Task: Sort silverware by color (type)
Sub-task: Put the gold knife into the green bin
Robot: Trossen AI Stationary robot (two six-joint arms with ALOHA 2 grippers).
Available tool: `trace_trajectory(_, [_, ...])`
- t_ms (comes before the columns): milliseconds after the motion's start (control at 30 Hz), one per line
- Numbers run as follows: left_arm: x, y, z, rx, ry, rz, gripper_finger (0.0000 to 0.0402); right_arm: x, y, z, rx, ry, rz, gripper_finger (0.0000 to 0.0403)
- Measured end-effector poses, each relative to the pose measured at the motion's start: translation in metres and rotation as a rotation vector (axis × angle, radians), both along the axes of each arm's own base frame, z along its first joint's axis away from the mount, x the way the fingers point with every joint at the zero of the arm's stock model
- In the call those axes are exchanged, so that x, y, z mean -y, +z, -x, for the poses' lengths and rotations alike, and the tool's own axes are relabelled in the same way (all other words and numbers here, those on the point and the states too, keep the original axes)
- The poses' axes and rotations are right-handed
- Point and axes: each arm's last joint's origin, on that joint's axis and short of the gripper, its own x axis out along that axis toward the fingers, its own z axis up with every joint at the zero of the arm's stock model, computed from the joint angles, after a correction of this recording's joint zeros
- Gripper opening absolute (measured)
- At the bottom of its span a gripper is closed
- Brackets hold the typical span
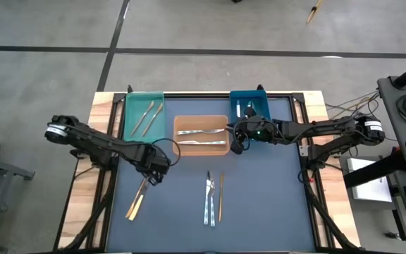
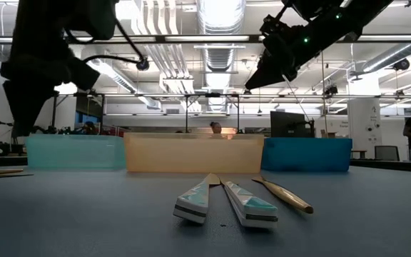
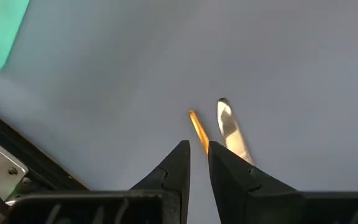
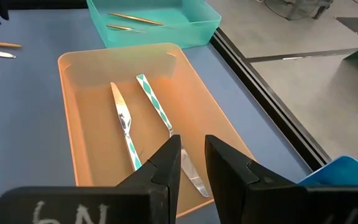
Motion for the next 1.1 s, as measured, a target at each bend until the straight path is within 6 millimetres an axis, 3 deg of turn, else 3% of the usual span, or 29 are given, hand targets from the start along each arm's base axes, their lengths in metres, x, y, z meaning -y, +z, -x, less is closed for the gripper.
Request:
trace_trajectory(167, [-0.001,-0.011,0.011,-0.030,0.073,-0.013,0.0040,0.000,0.000,0.000,0.001,0.000,0.000,0.0063])
trace_trajectory(433, [0.008,-0.017,0.013,0.011,0.065,-0.014,0.0046,0.000,0.000,0.000,0.008,-0.004,-0.007,0.0063])
trace_trajectory(833, [0.010,-0.030,0.013,0.061,0.090,-0.007,0.0124,0.000,0.000,0.000,0.009,-0.005,-0.009,0.0063])
trace_trajectory(1100, [0.008,-0.044,0.021,0.049,0.106,-0.013,0.0139,0.000,0.000,0.000,0.009,-0.005,-0.009,0.0063])
